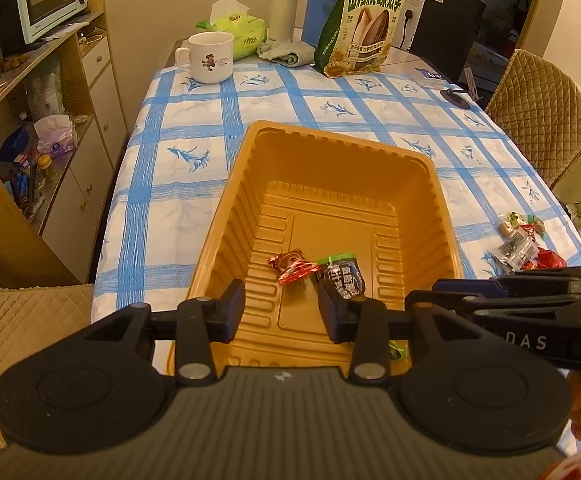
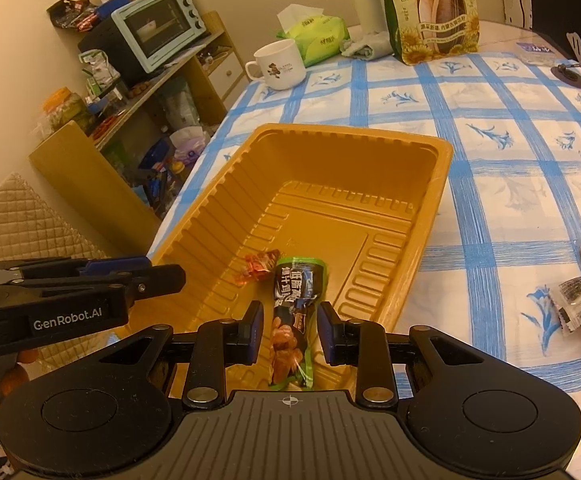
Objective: Organize snacks
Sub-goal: 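Withdraw both tools from the tray back toward the snack pile, then grasp the red wrapped sweet with the right tool while left grasps seaweed packet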
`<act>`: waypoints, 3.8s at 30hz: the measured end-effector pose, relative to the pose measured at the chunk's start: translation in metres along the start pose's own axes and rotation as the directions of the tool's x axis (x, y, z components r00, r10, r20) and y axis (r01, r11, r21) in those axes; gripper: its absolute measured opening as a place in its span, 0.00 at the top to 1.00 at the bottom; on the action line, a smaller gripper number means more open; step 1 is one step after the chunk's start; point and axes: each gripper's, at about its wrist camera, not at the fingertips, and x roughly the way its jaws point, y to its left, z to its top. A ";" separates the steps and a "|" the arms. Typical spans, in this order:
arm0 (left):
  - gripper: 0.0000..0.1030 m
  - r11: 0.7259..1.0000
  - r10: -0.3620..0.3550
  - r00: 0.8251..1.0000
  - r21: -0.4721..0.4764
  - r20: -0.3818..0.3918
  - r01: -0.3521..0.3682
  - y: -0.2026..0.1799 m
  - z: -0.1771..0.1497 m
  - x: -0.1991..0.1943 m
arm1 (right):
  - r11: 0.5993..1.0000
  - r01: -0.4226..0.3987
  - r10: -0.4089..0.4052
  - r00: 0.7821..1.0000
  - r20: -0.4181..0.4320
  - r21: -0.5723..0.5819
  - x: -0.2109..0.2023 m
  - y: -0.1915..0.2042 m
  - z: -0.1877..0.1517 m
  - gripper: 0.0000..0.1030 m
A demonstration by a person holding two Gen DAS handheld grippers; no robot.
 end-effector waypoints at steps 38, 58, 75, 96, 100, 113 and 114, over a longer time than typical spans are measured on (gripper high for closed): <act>0.35 0.989 0.068 0.997 -0.133 -0.029 -0.071 -0.162 -0.102 -0.092 | 0.986 -0.088 0.089 0.996 0.002 -0.145 -0.166 -0.104 -0.085 0.21; 0.35 1.000 -0.011 0.998 -0.002 -0.055 0.011 -0.248 -0.085 -0.041 | 0.994 0.103 -0.103 0.995 0.012 0.037 -0.196 -0.223 -0.100 0.21; 0.35 0.990 -0.059 0.998 0.126 -0.031 0.063 -0.277 -0.034 0.023 | 0.974 0.189 -0.196 0.979 0.051 0.122 -0.174 -0.267 -0.064 0.22; 0.36 0.977 -0.087 0.994 0.191 -0.060 0.097 -0.268 -0.004 0.075 | 0.964 0.216 -0.223 0.975 0.025 0.153 -0.098 -0.269 -0.028 0.51; 0.36 0.974 -0.086 0.994 0.203 -0.067 0.098 -0.268 -0.002 0.080 | 0.961 0.225 -0.231 0.973 0.019 0.158 -0.091 -0.270 -0.027 0.56; 0.39 0.947 -0.115 0.990 0.291 -0.076 0.133 -0.279 0.011 0.103 | 0.955 0.243 -0.255 0.965 0.052 0.171 -0.101 -0.281 -0.031 0.75; 0.39 0.944 -0.117 0.990 0.302 -0.078 0.135 -0.281 0.013 0.106 | 0.953 0.246 -0.259 0.964 0.055 0.179 -0.103 -0.283 -0.031 0.75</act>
